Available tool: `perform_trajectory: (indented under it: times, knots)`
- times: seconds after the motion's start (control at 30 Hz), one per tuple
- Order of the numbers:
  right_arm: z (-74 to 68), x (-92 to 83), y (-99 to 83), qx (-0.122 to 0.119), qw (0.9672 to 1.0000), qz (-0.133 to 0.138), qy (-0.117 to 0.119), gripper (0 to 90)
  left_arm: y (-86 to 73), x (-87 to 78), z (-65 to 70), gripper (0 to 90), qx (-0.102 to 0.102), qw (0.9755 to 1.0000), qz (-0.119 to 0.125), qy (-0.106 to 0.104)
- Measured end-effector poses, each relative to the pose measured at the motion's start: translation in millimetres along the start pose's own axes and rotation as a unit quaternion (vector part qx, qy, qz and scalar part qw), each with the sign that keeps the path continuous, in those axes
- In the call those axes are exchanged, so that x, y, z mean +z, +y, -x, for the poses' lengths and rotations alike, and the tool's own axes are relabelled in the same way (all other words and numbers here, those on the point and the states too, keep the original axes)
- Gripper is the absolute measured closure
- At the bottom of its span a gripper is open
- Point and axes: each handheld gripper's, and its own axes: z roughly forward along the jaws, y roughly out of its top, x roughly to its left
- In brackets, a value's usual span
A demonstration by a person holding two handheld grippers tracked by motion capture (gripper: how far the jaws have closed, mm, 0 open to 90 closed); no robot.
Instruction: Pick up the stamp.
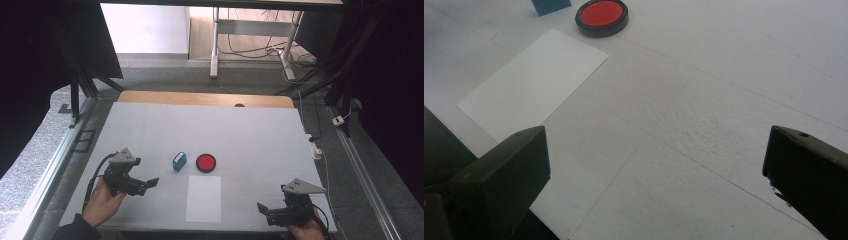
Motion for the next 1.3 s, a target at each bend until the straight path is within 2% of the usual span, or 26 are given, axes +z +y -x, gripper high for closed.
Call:
perform_trajectory:
  times: [0.13, 0.43, 0.77, 1.03, 1.13, 1.23, 1.3]
  knots:
    - [0.0, 0.1, 0.0, -0.001, 1.0000, 0.000, 0.000, 0.0, 6.9, 11.4, 0.9, 0.0, 0.014, 0.9998, -0.012, 0.006]
    - [0.1, 0.2, 0.0, -0.001, 1.0000, -0.001, 0.002, 0.0, 21.9, 33.9, 2.0, 0.0, 0.024, 0.9990, -0.029, 0.024]
    - [-0.2, 0.4, 0.1, -0.002, 1.0000, -0.003, 0.002, 0.0, 35.1, 63.2, -2.6, 1.6, 0.047, 0.9975, -0.045, 0.027]
    - [-0.5, 1.0, 0.3, -0.003, 1.0000, -0.003, 0.003, 0.0, 46.1, 85.7, 0.3, 2.5, 0.065, 0.9961, -0.053, 0.028]
    - [-0.5, 0.8, 0.3, -0.003, 1.0000, -0.004, 0.002, 0.0, 50.1, 94.0, 3.0, 6.3, 0.071, 0.9947, -0.061, 0.042]
    - [-0.6, 0.9, 0.2, -0.003, 1.0000, -0.003, 0.003, 0.0, 53.0, 99.5, 3.9, 15.1, 0.078, 0.9932, -0.070, 0.050]
    - [-0.6, 1.0, 0.2, -0.003, 1.0000, -0.003, 0.003, 0.0, 54.2, 102.1, 3.4, 23.2, 0.075, 0.9931, -0.074, 0.052]
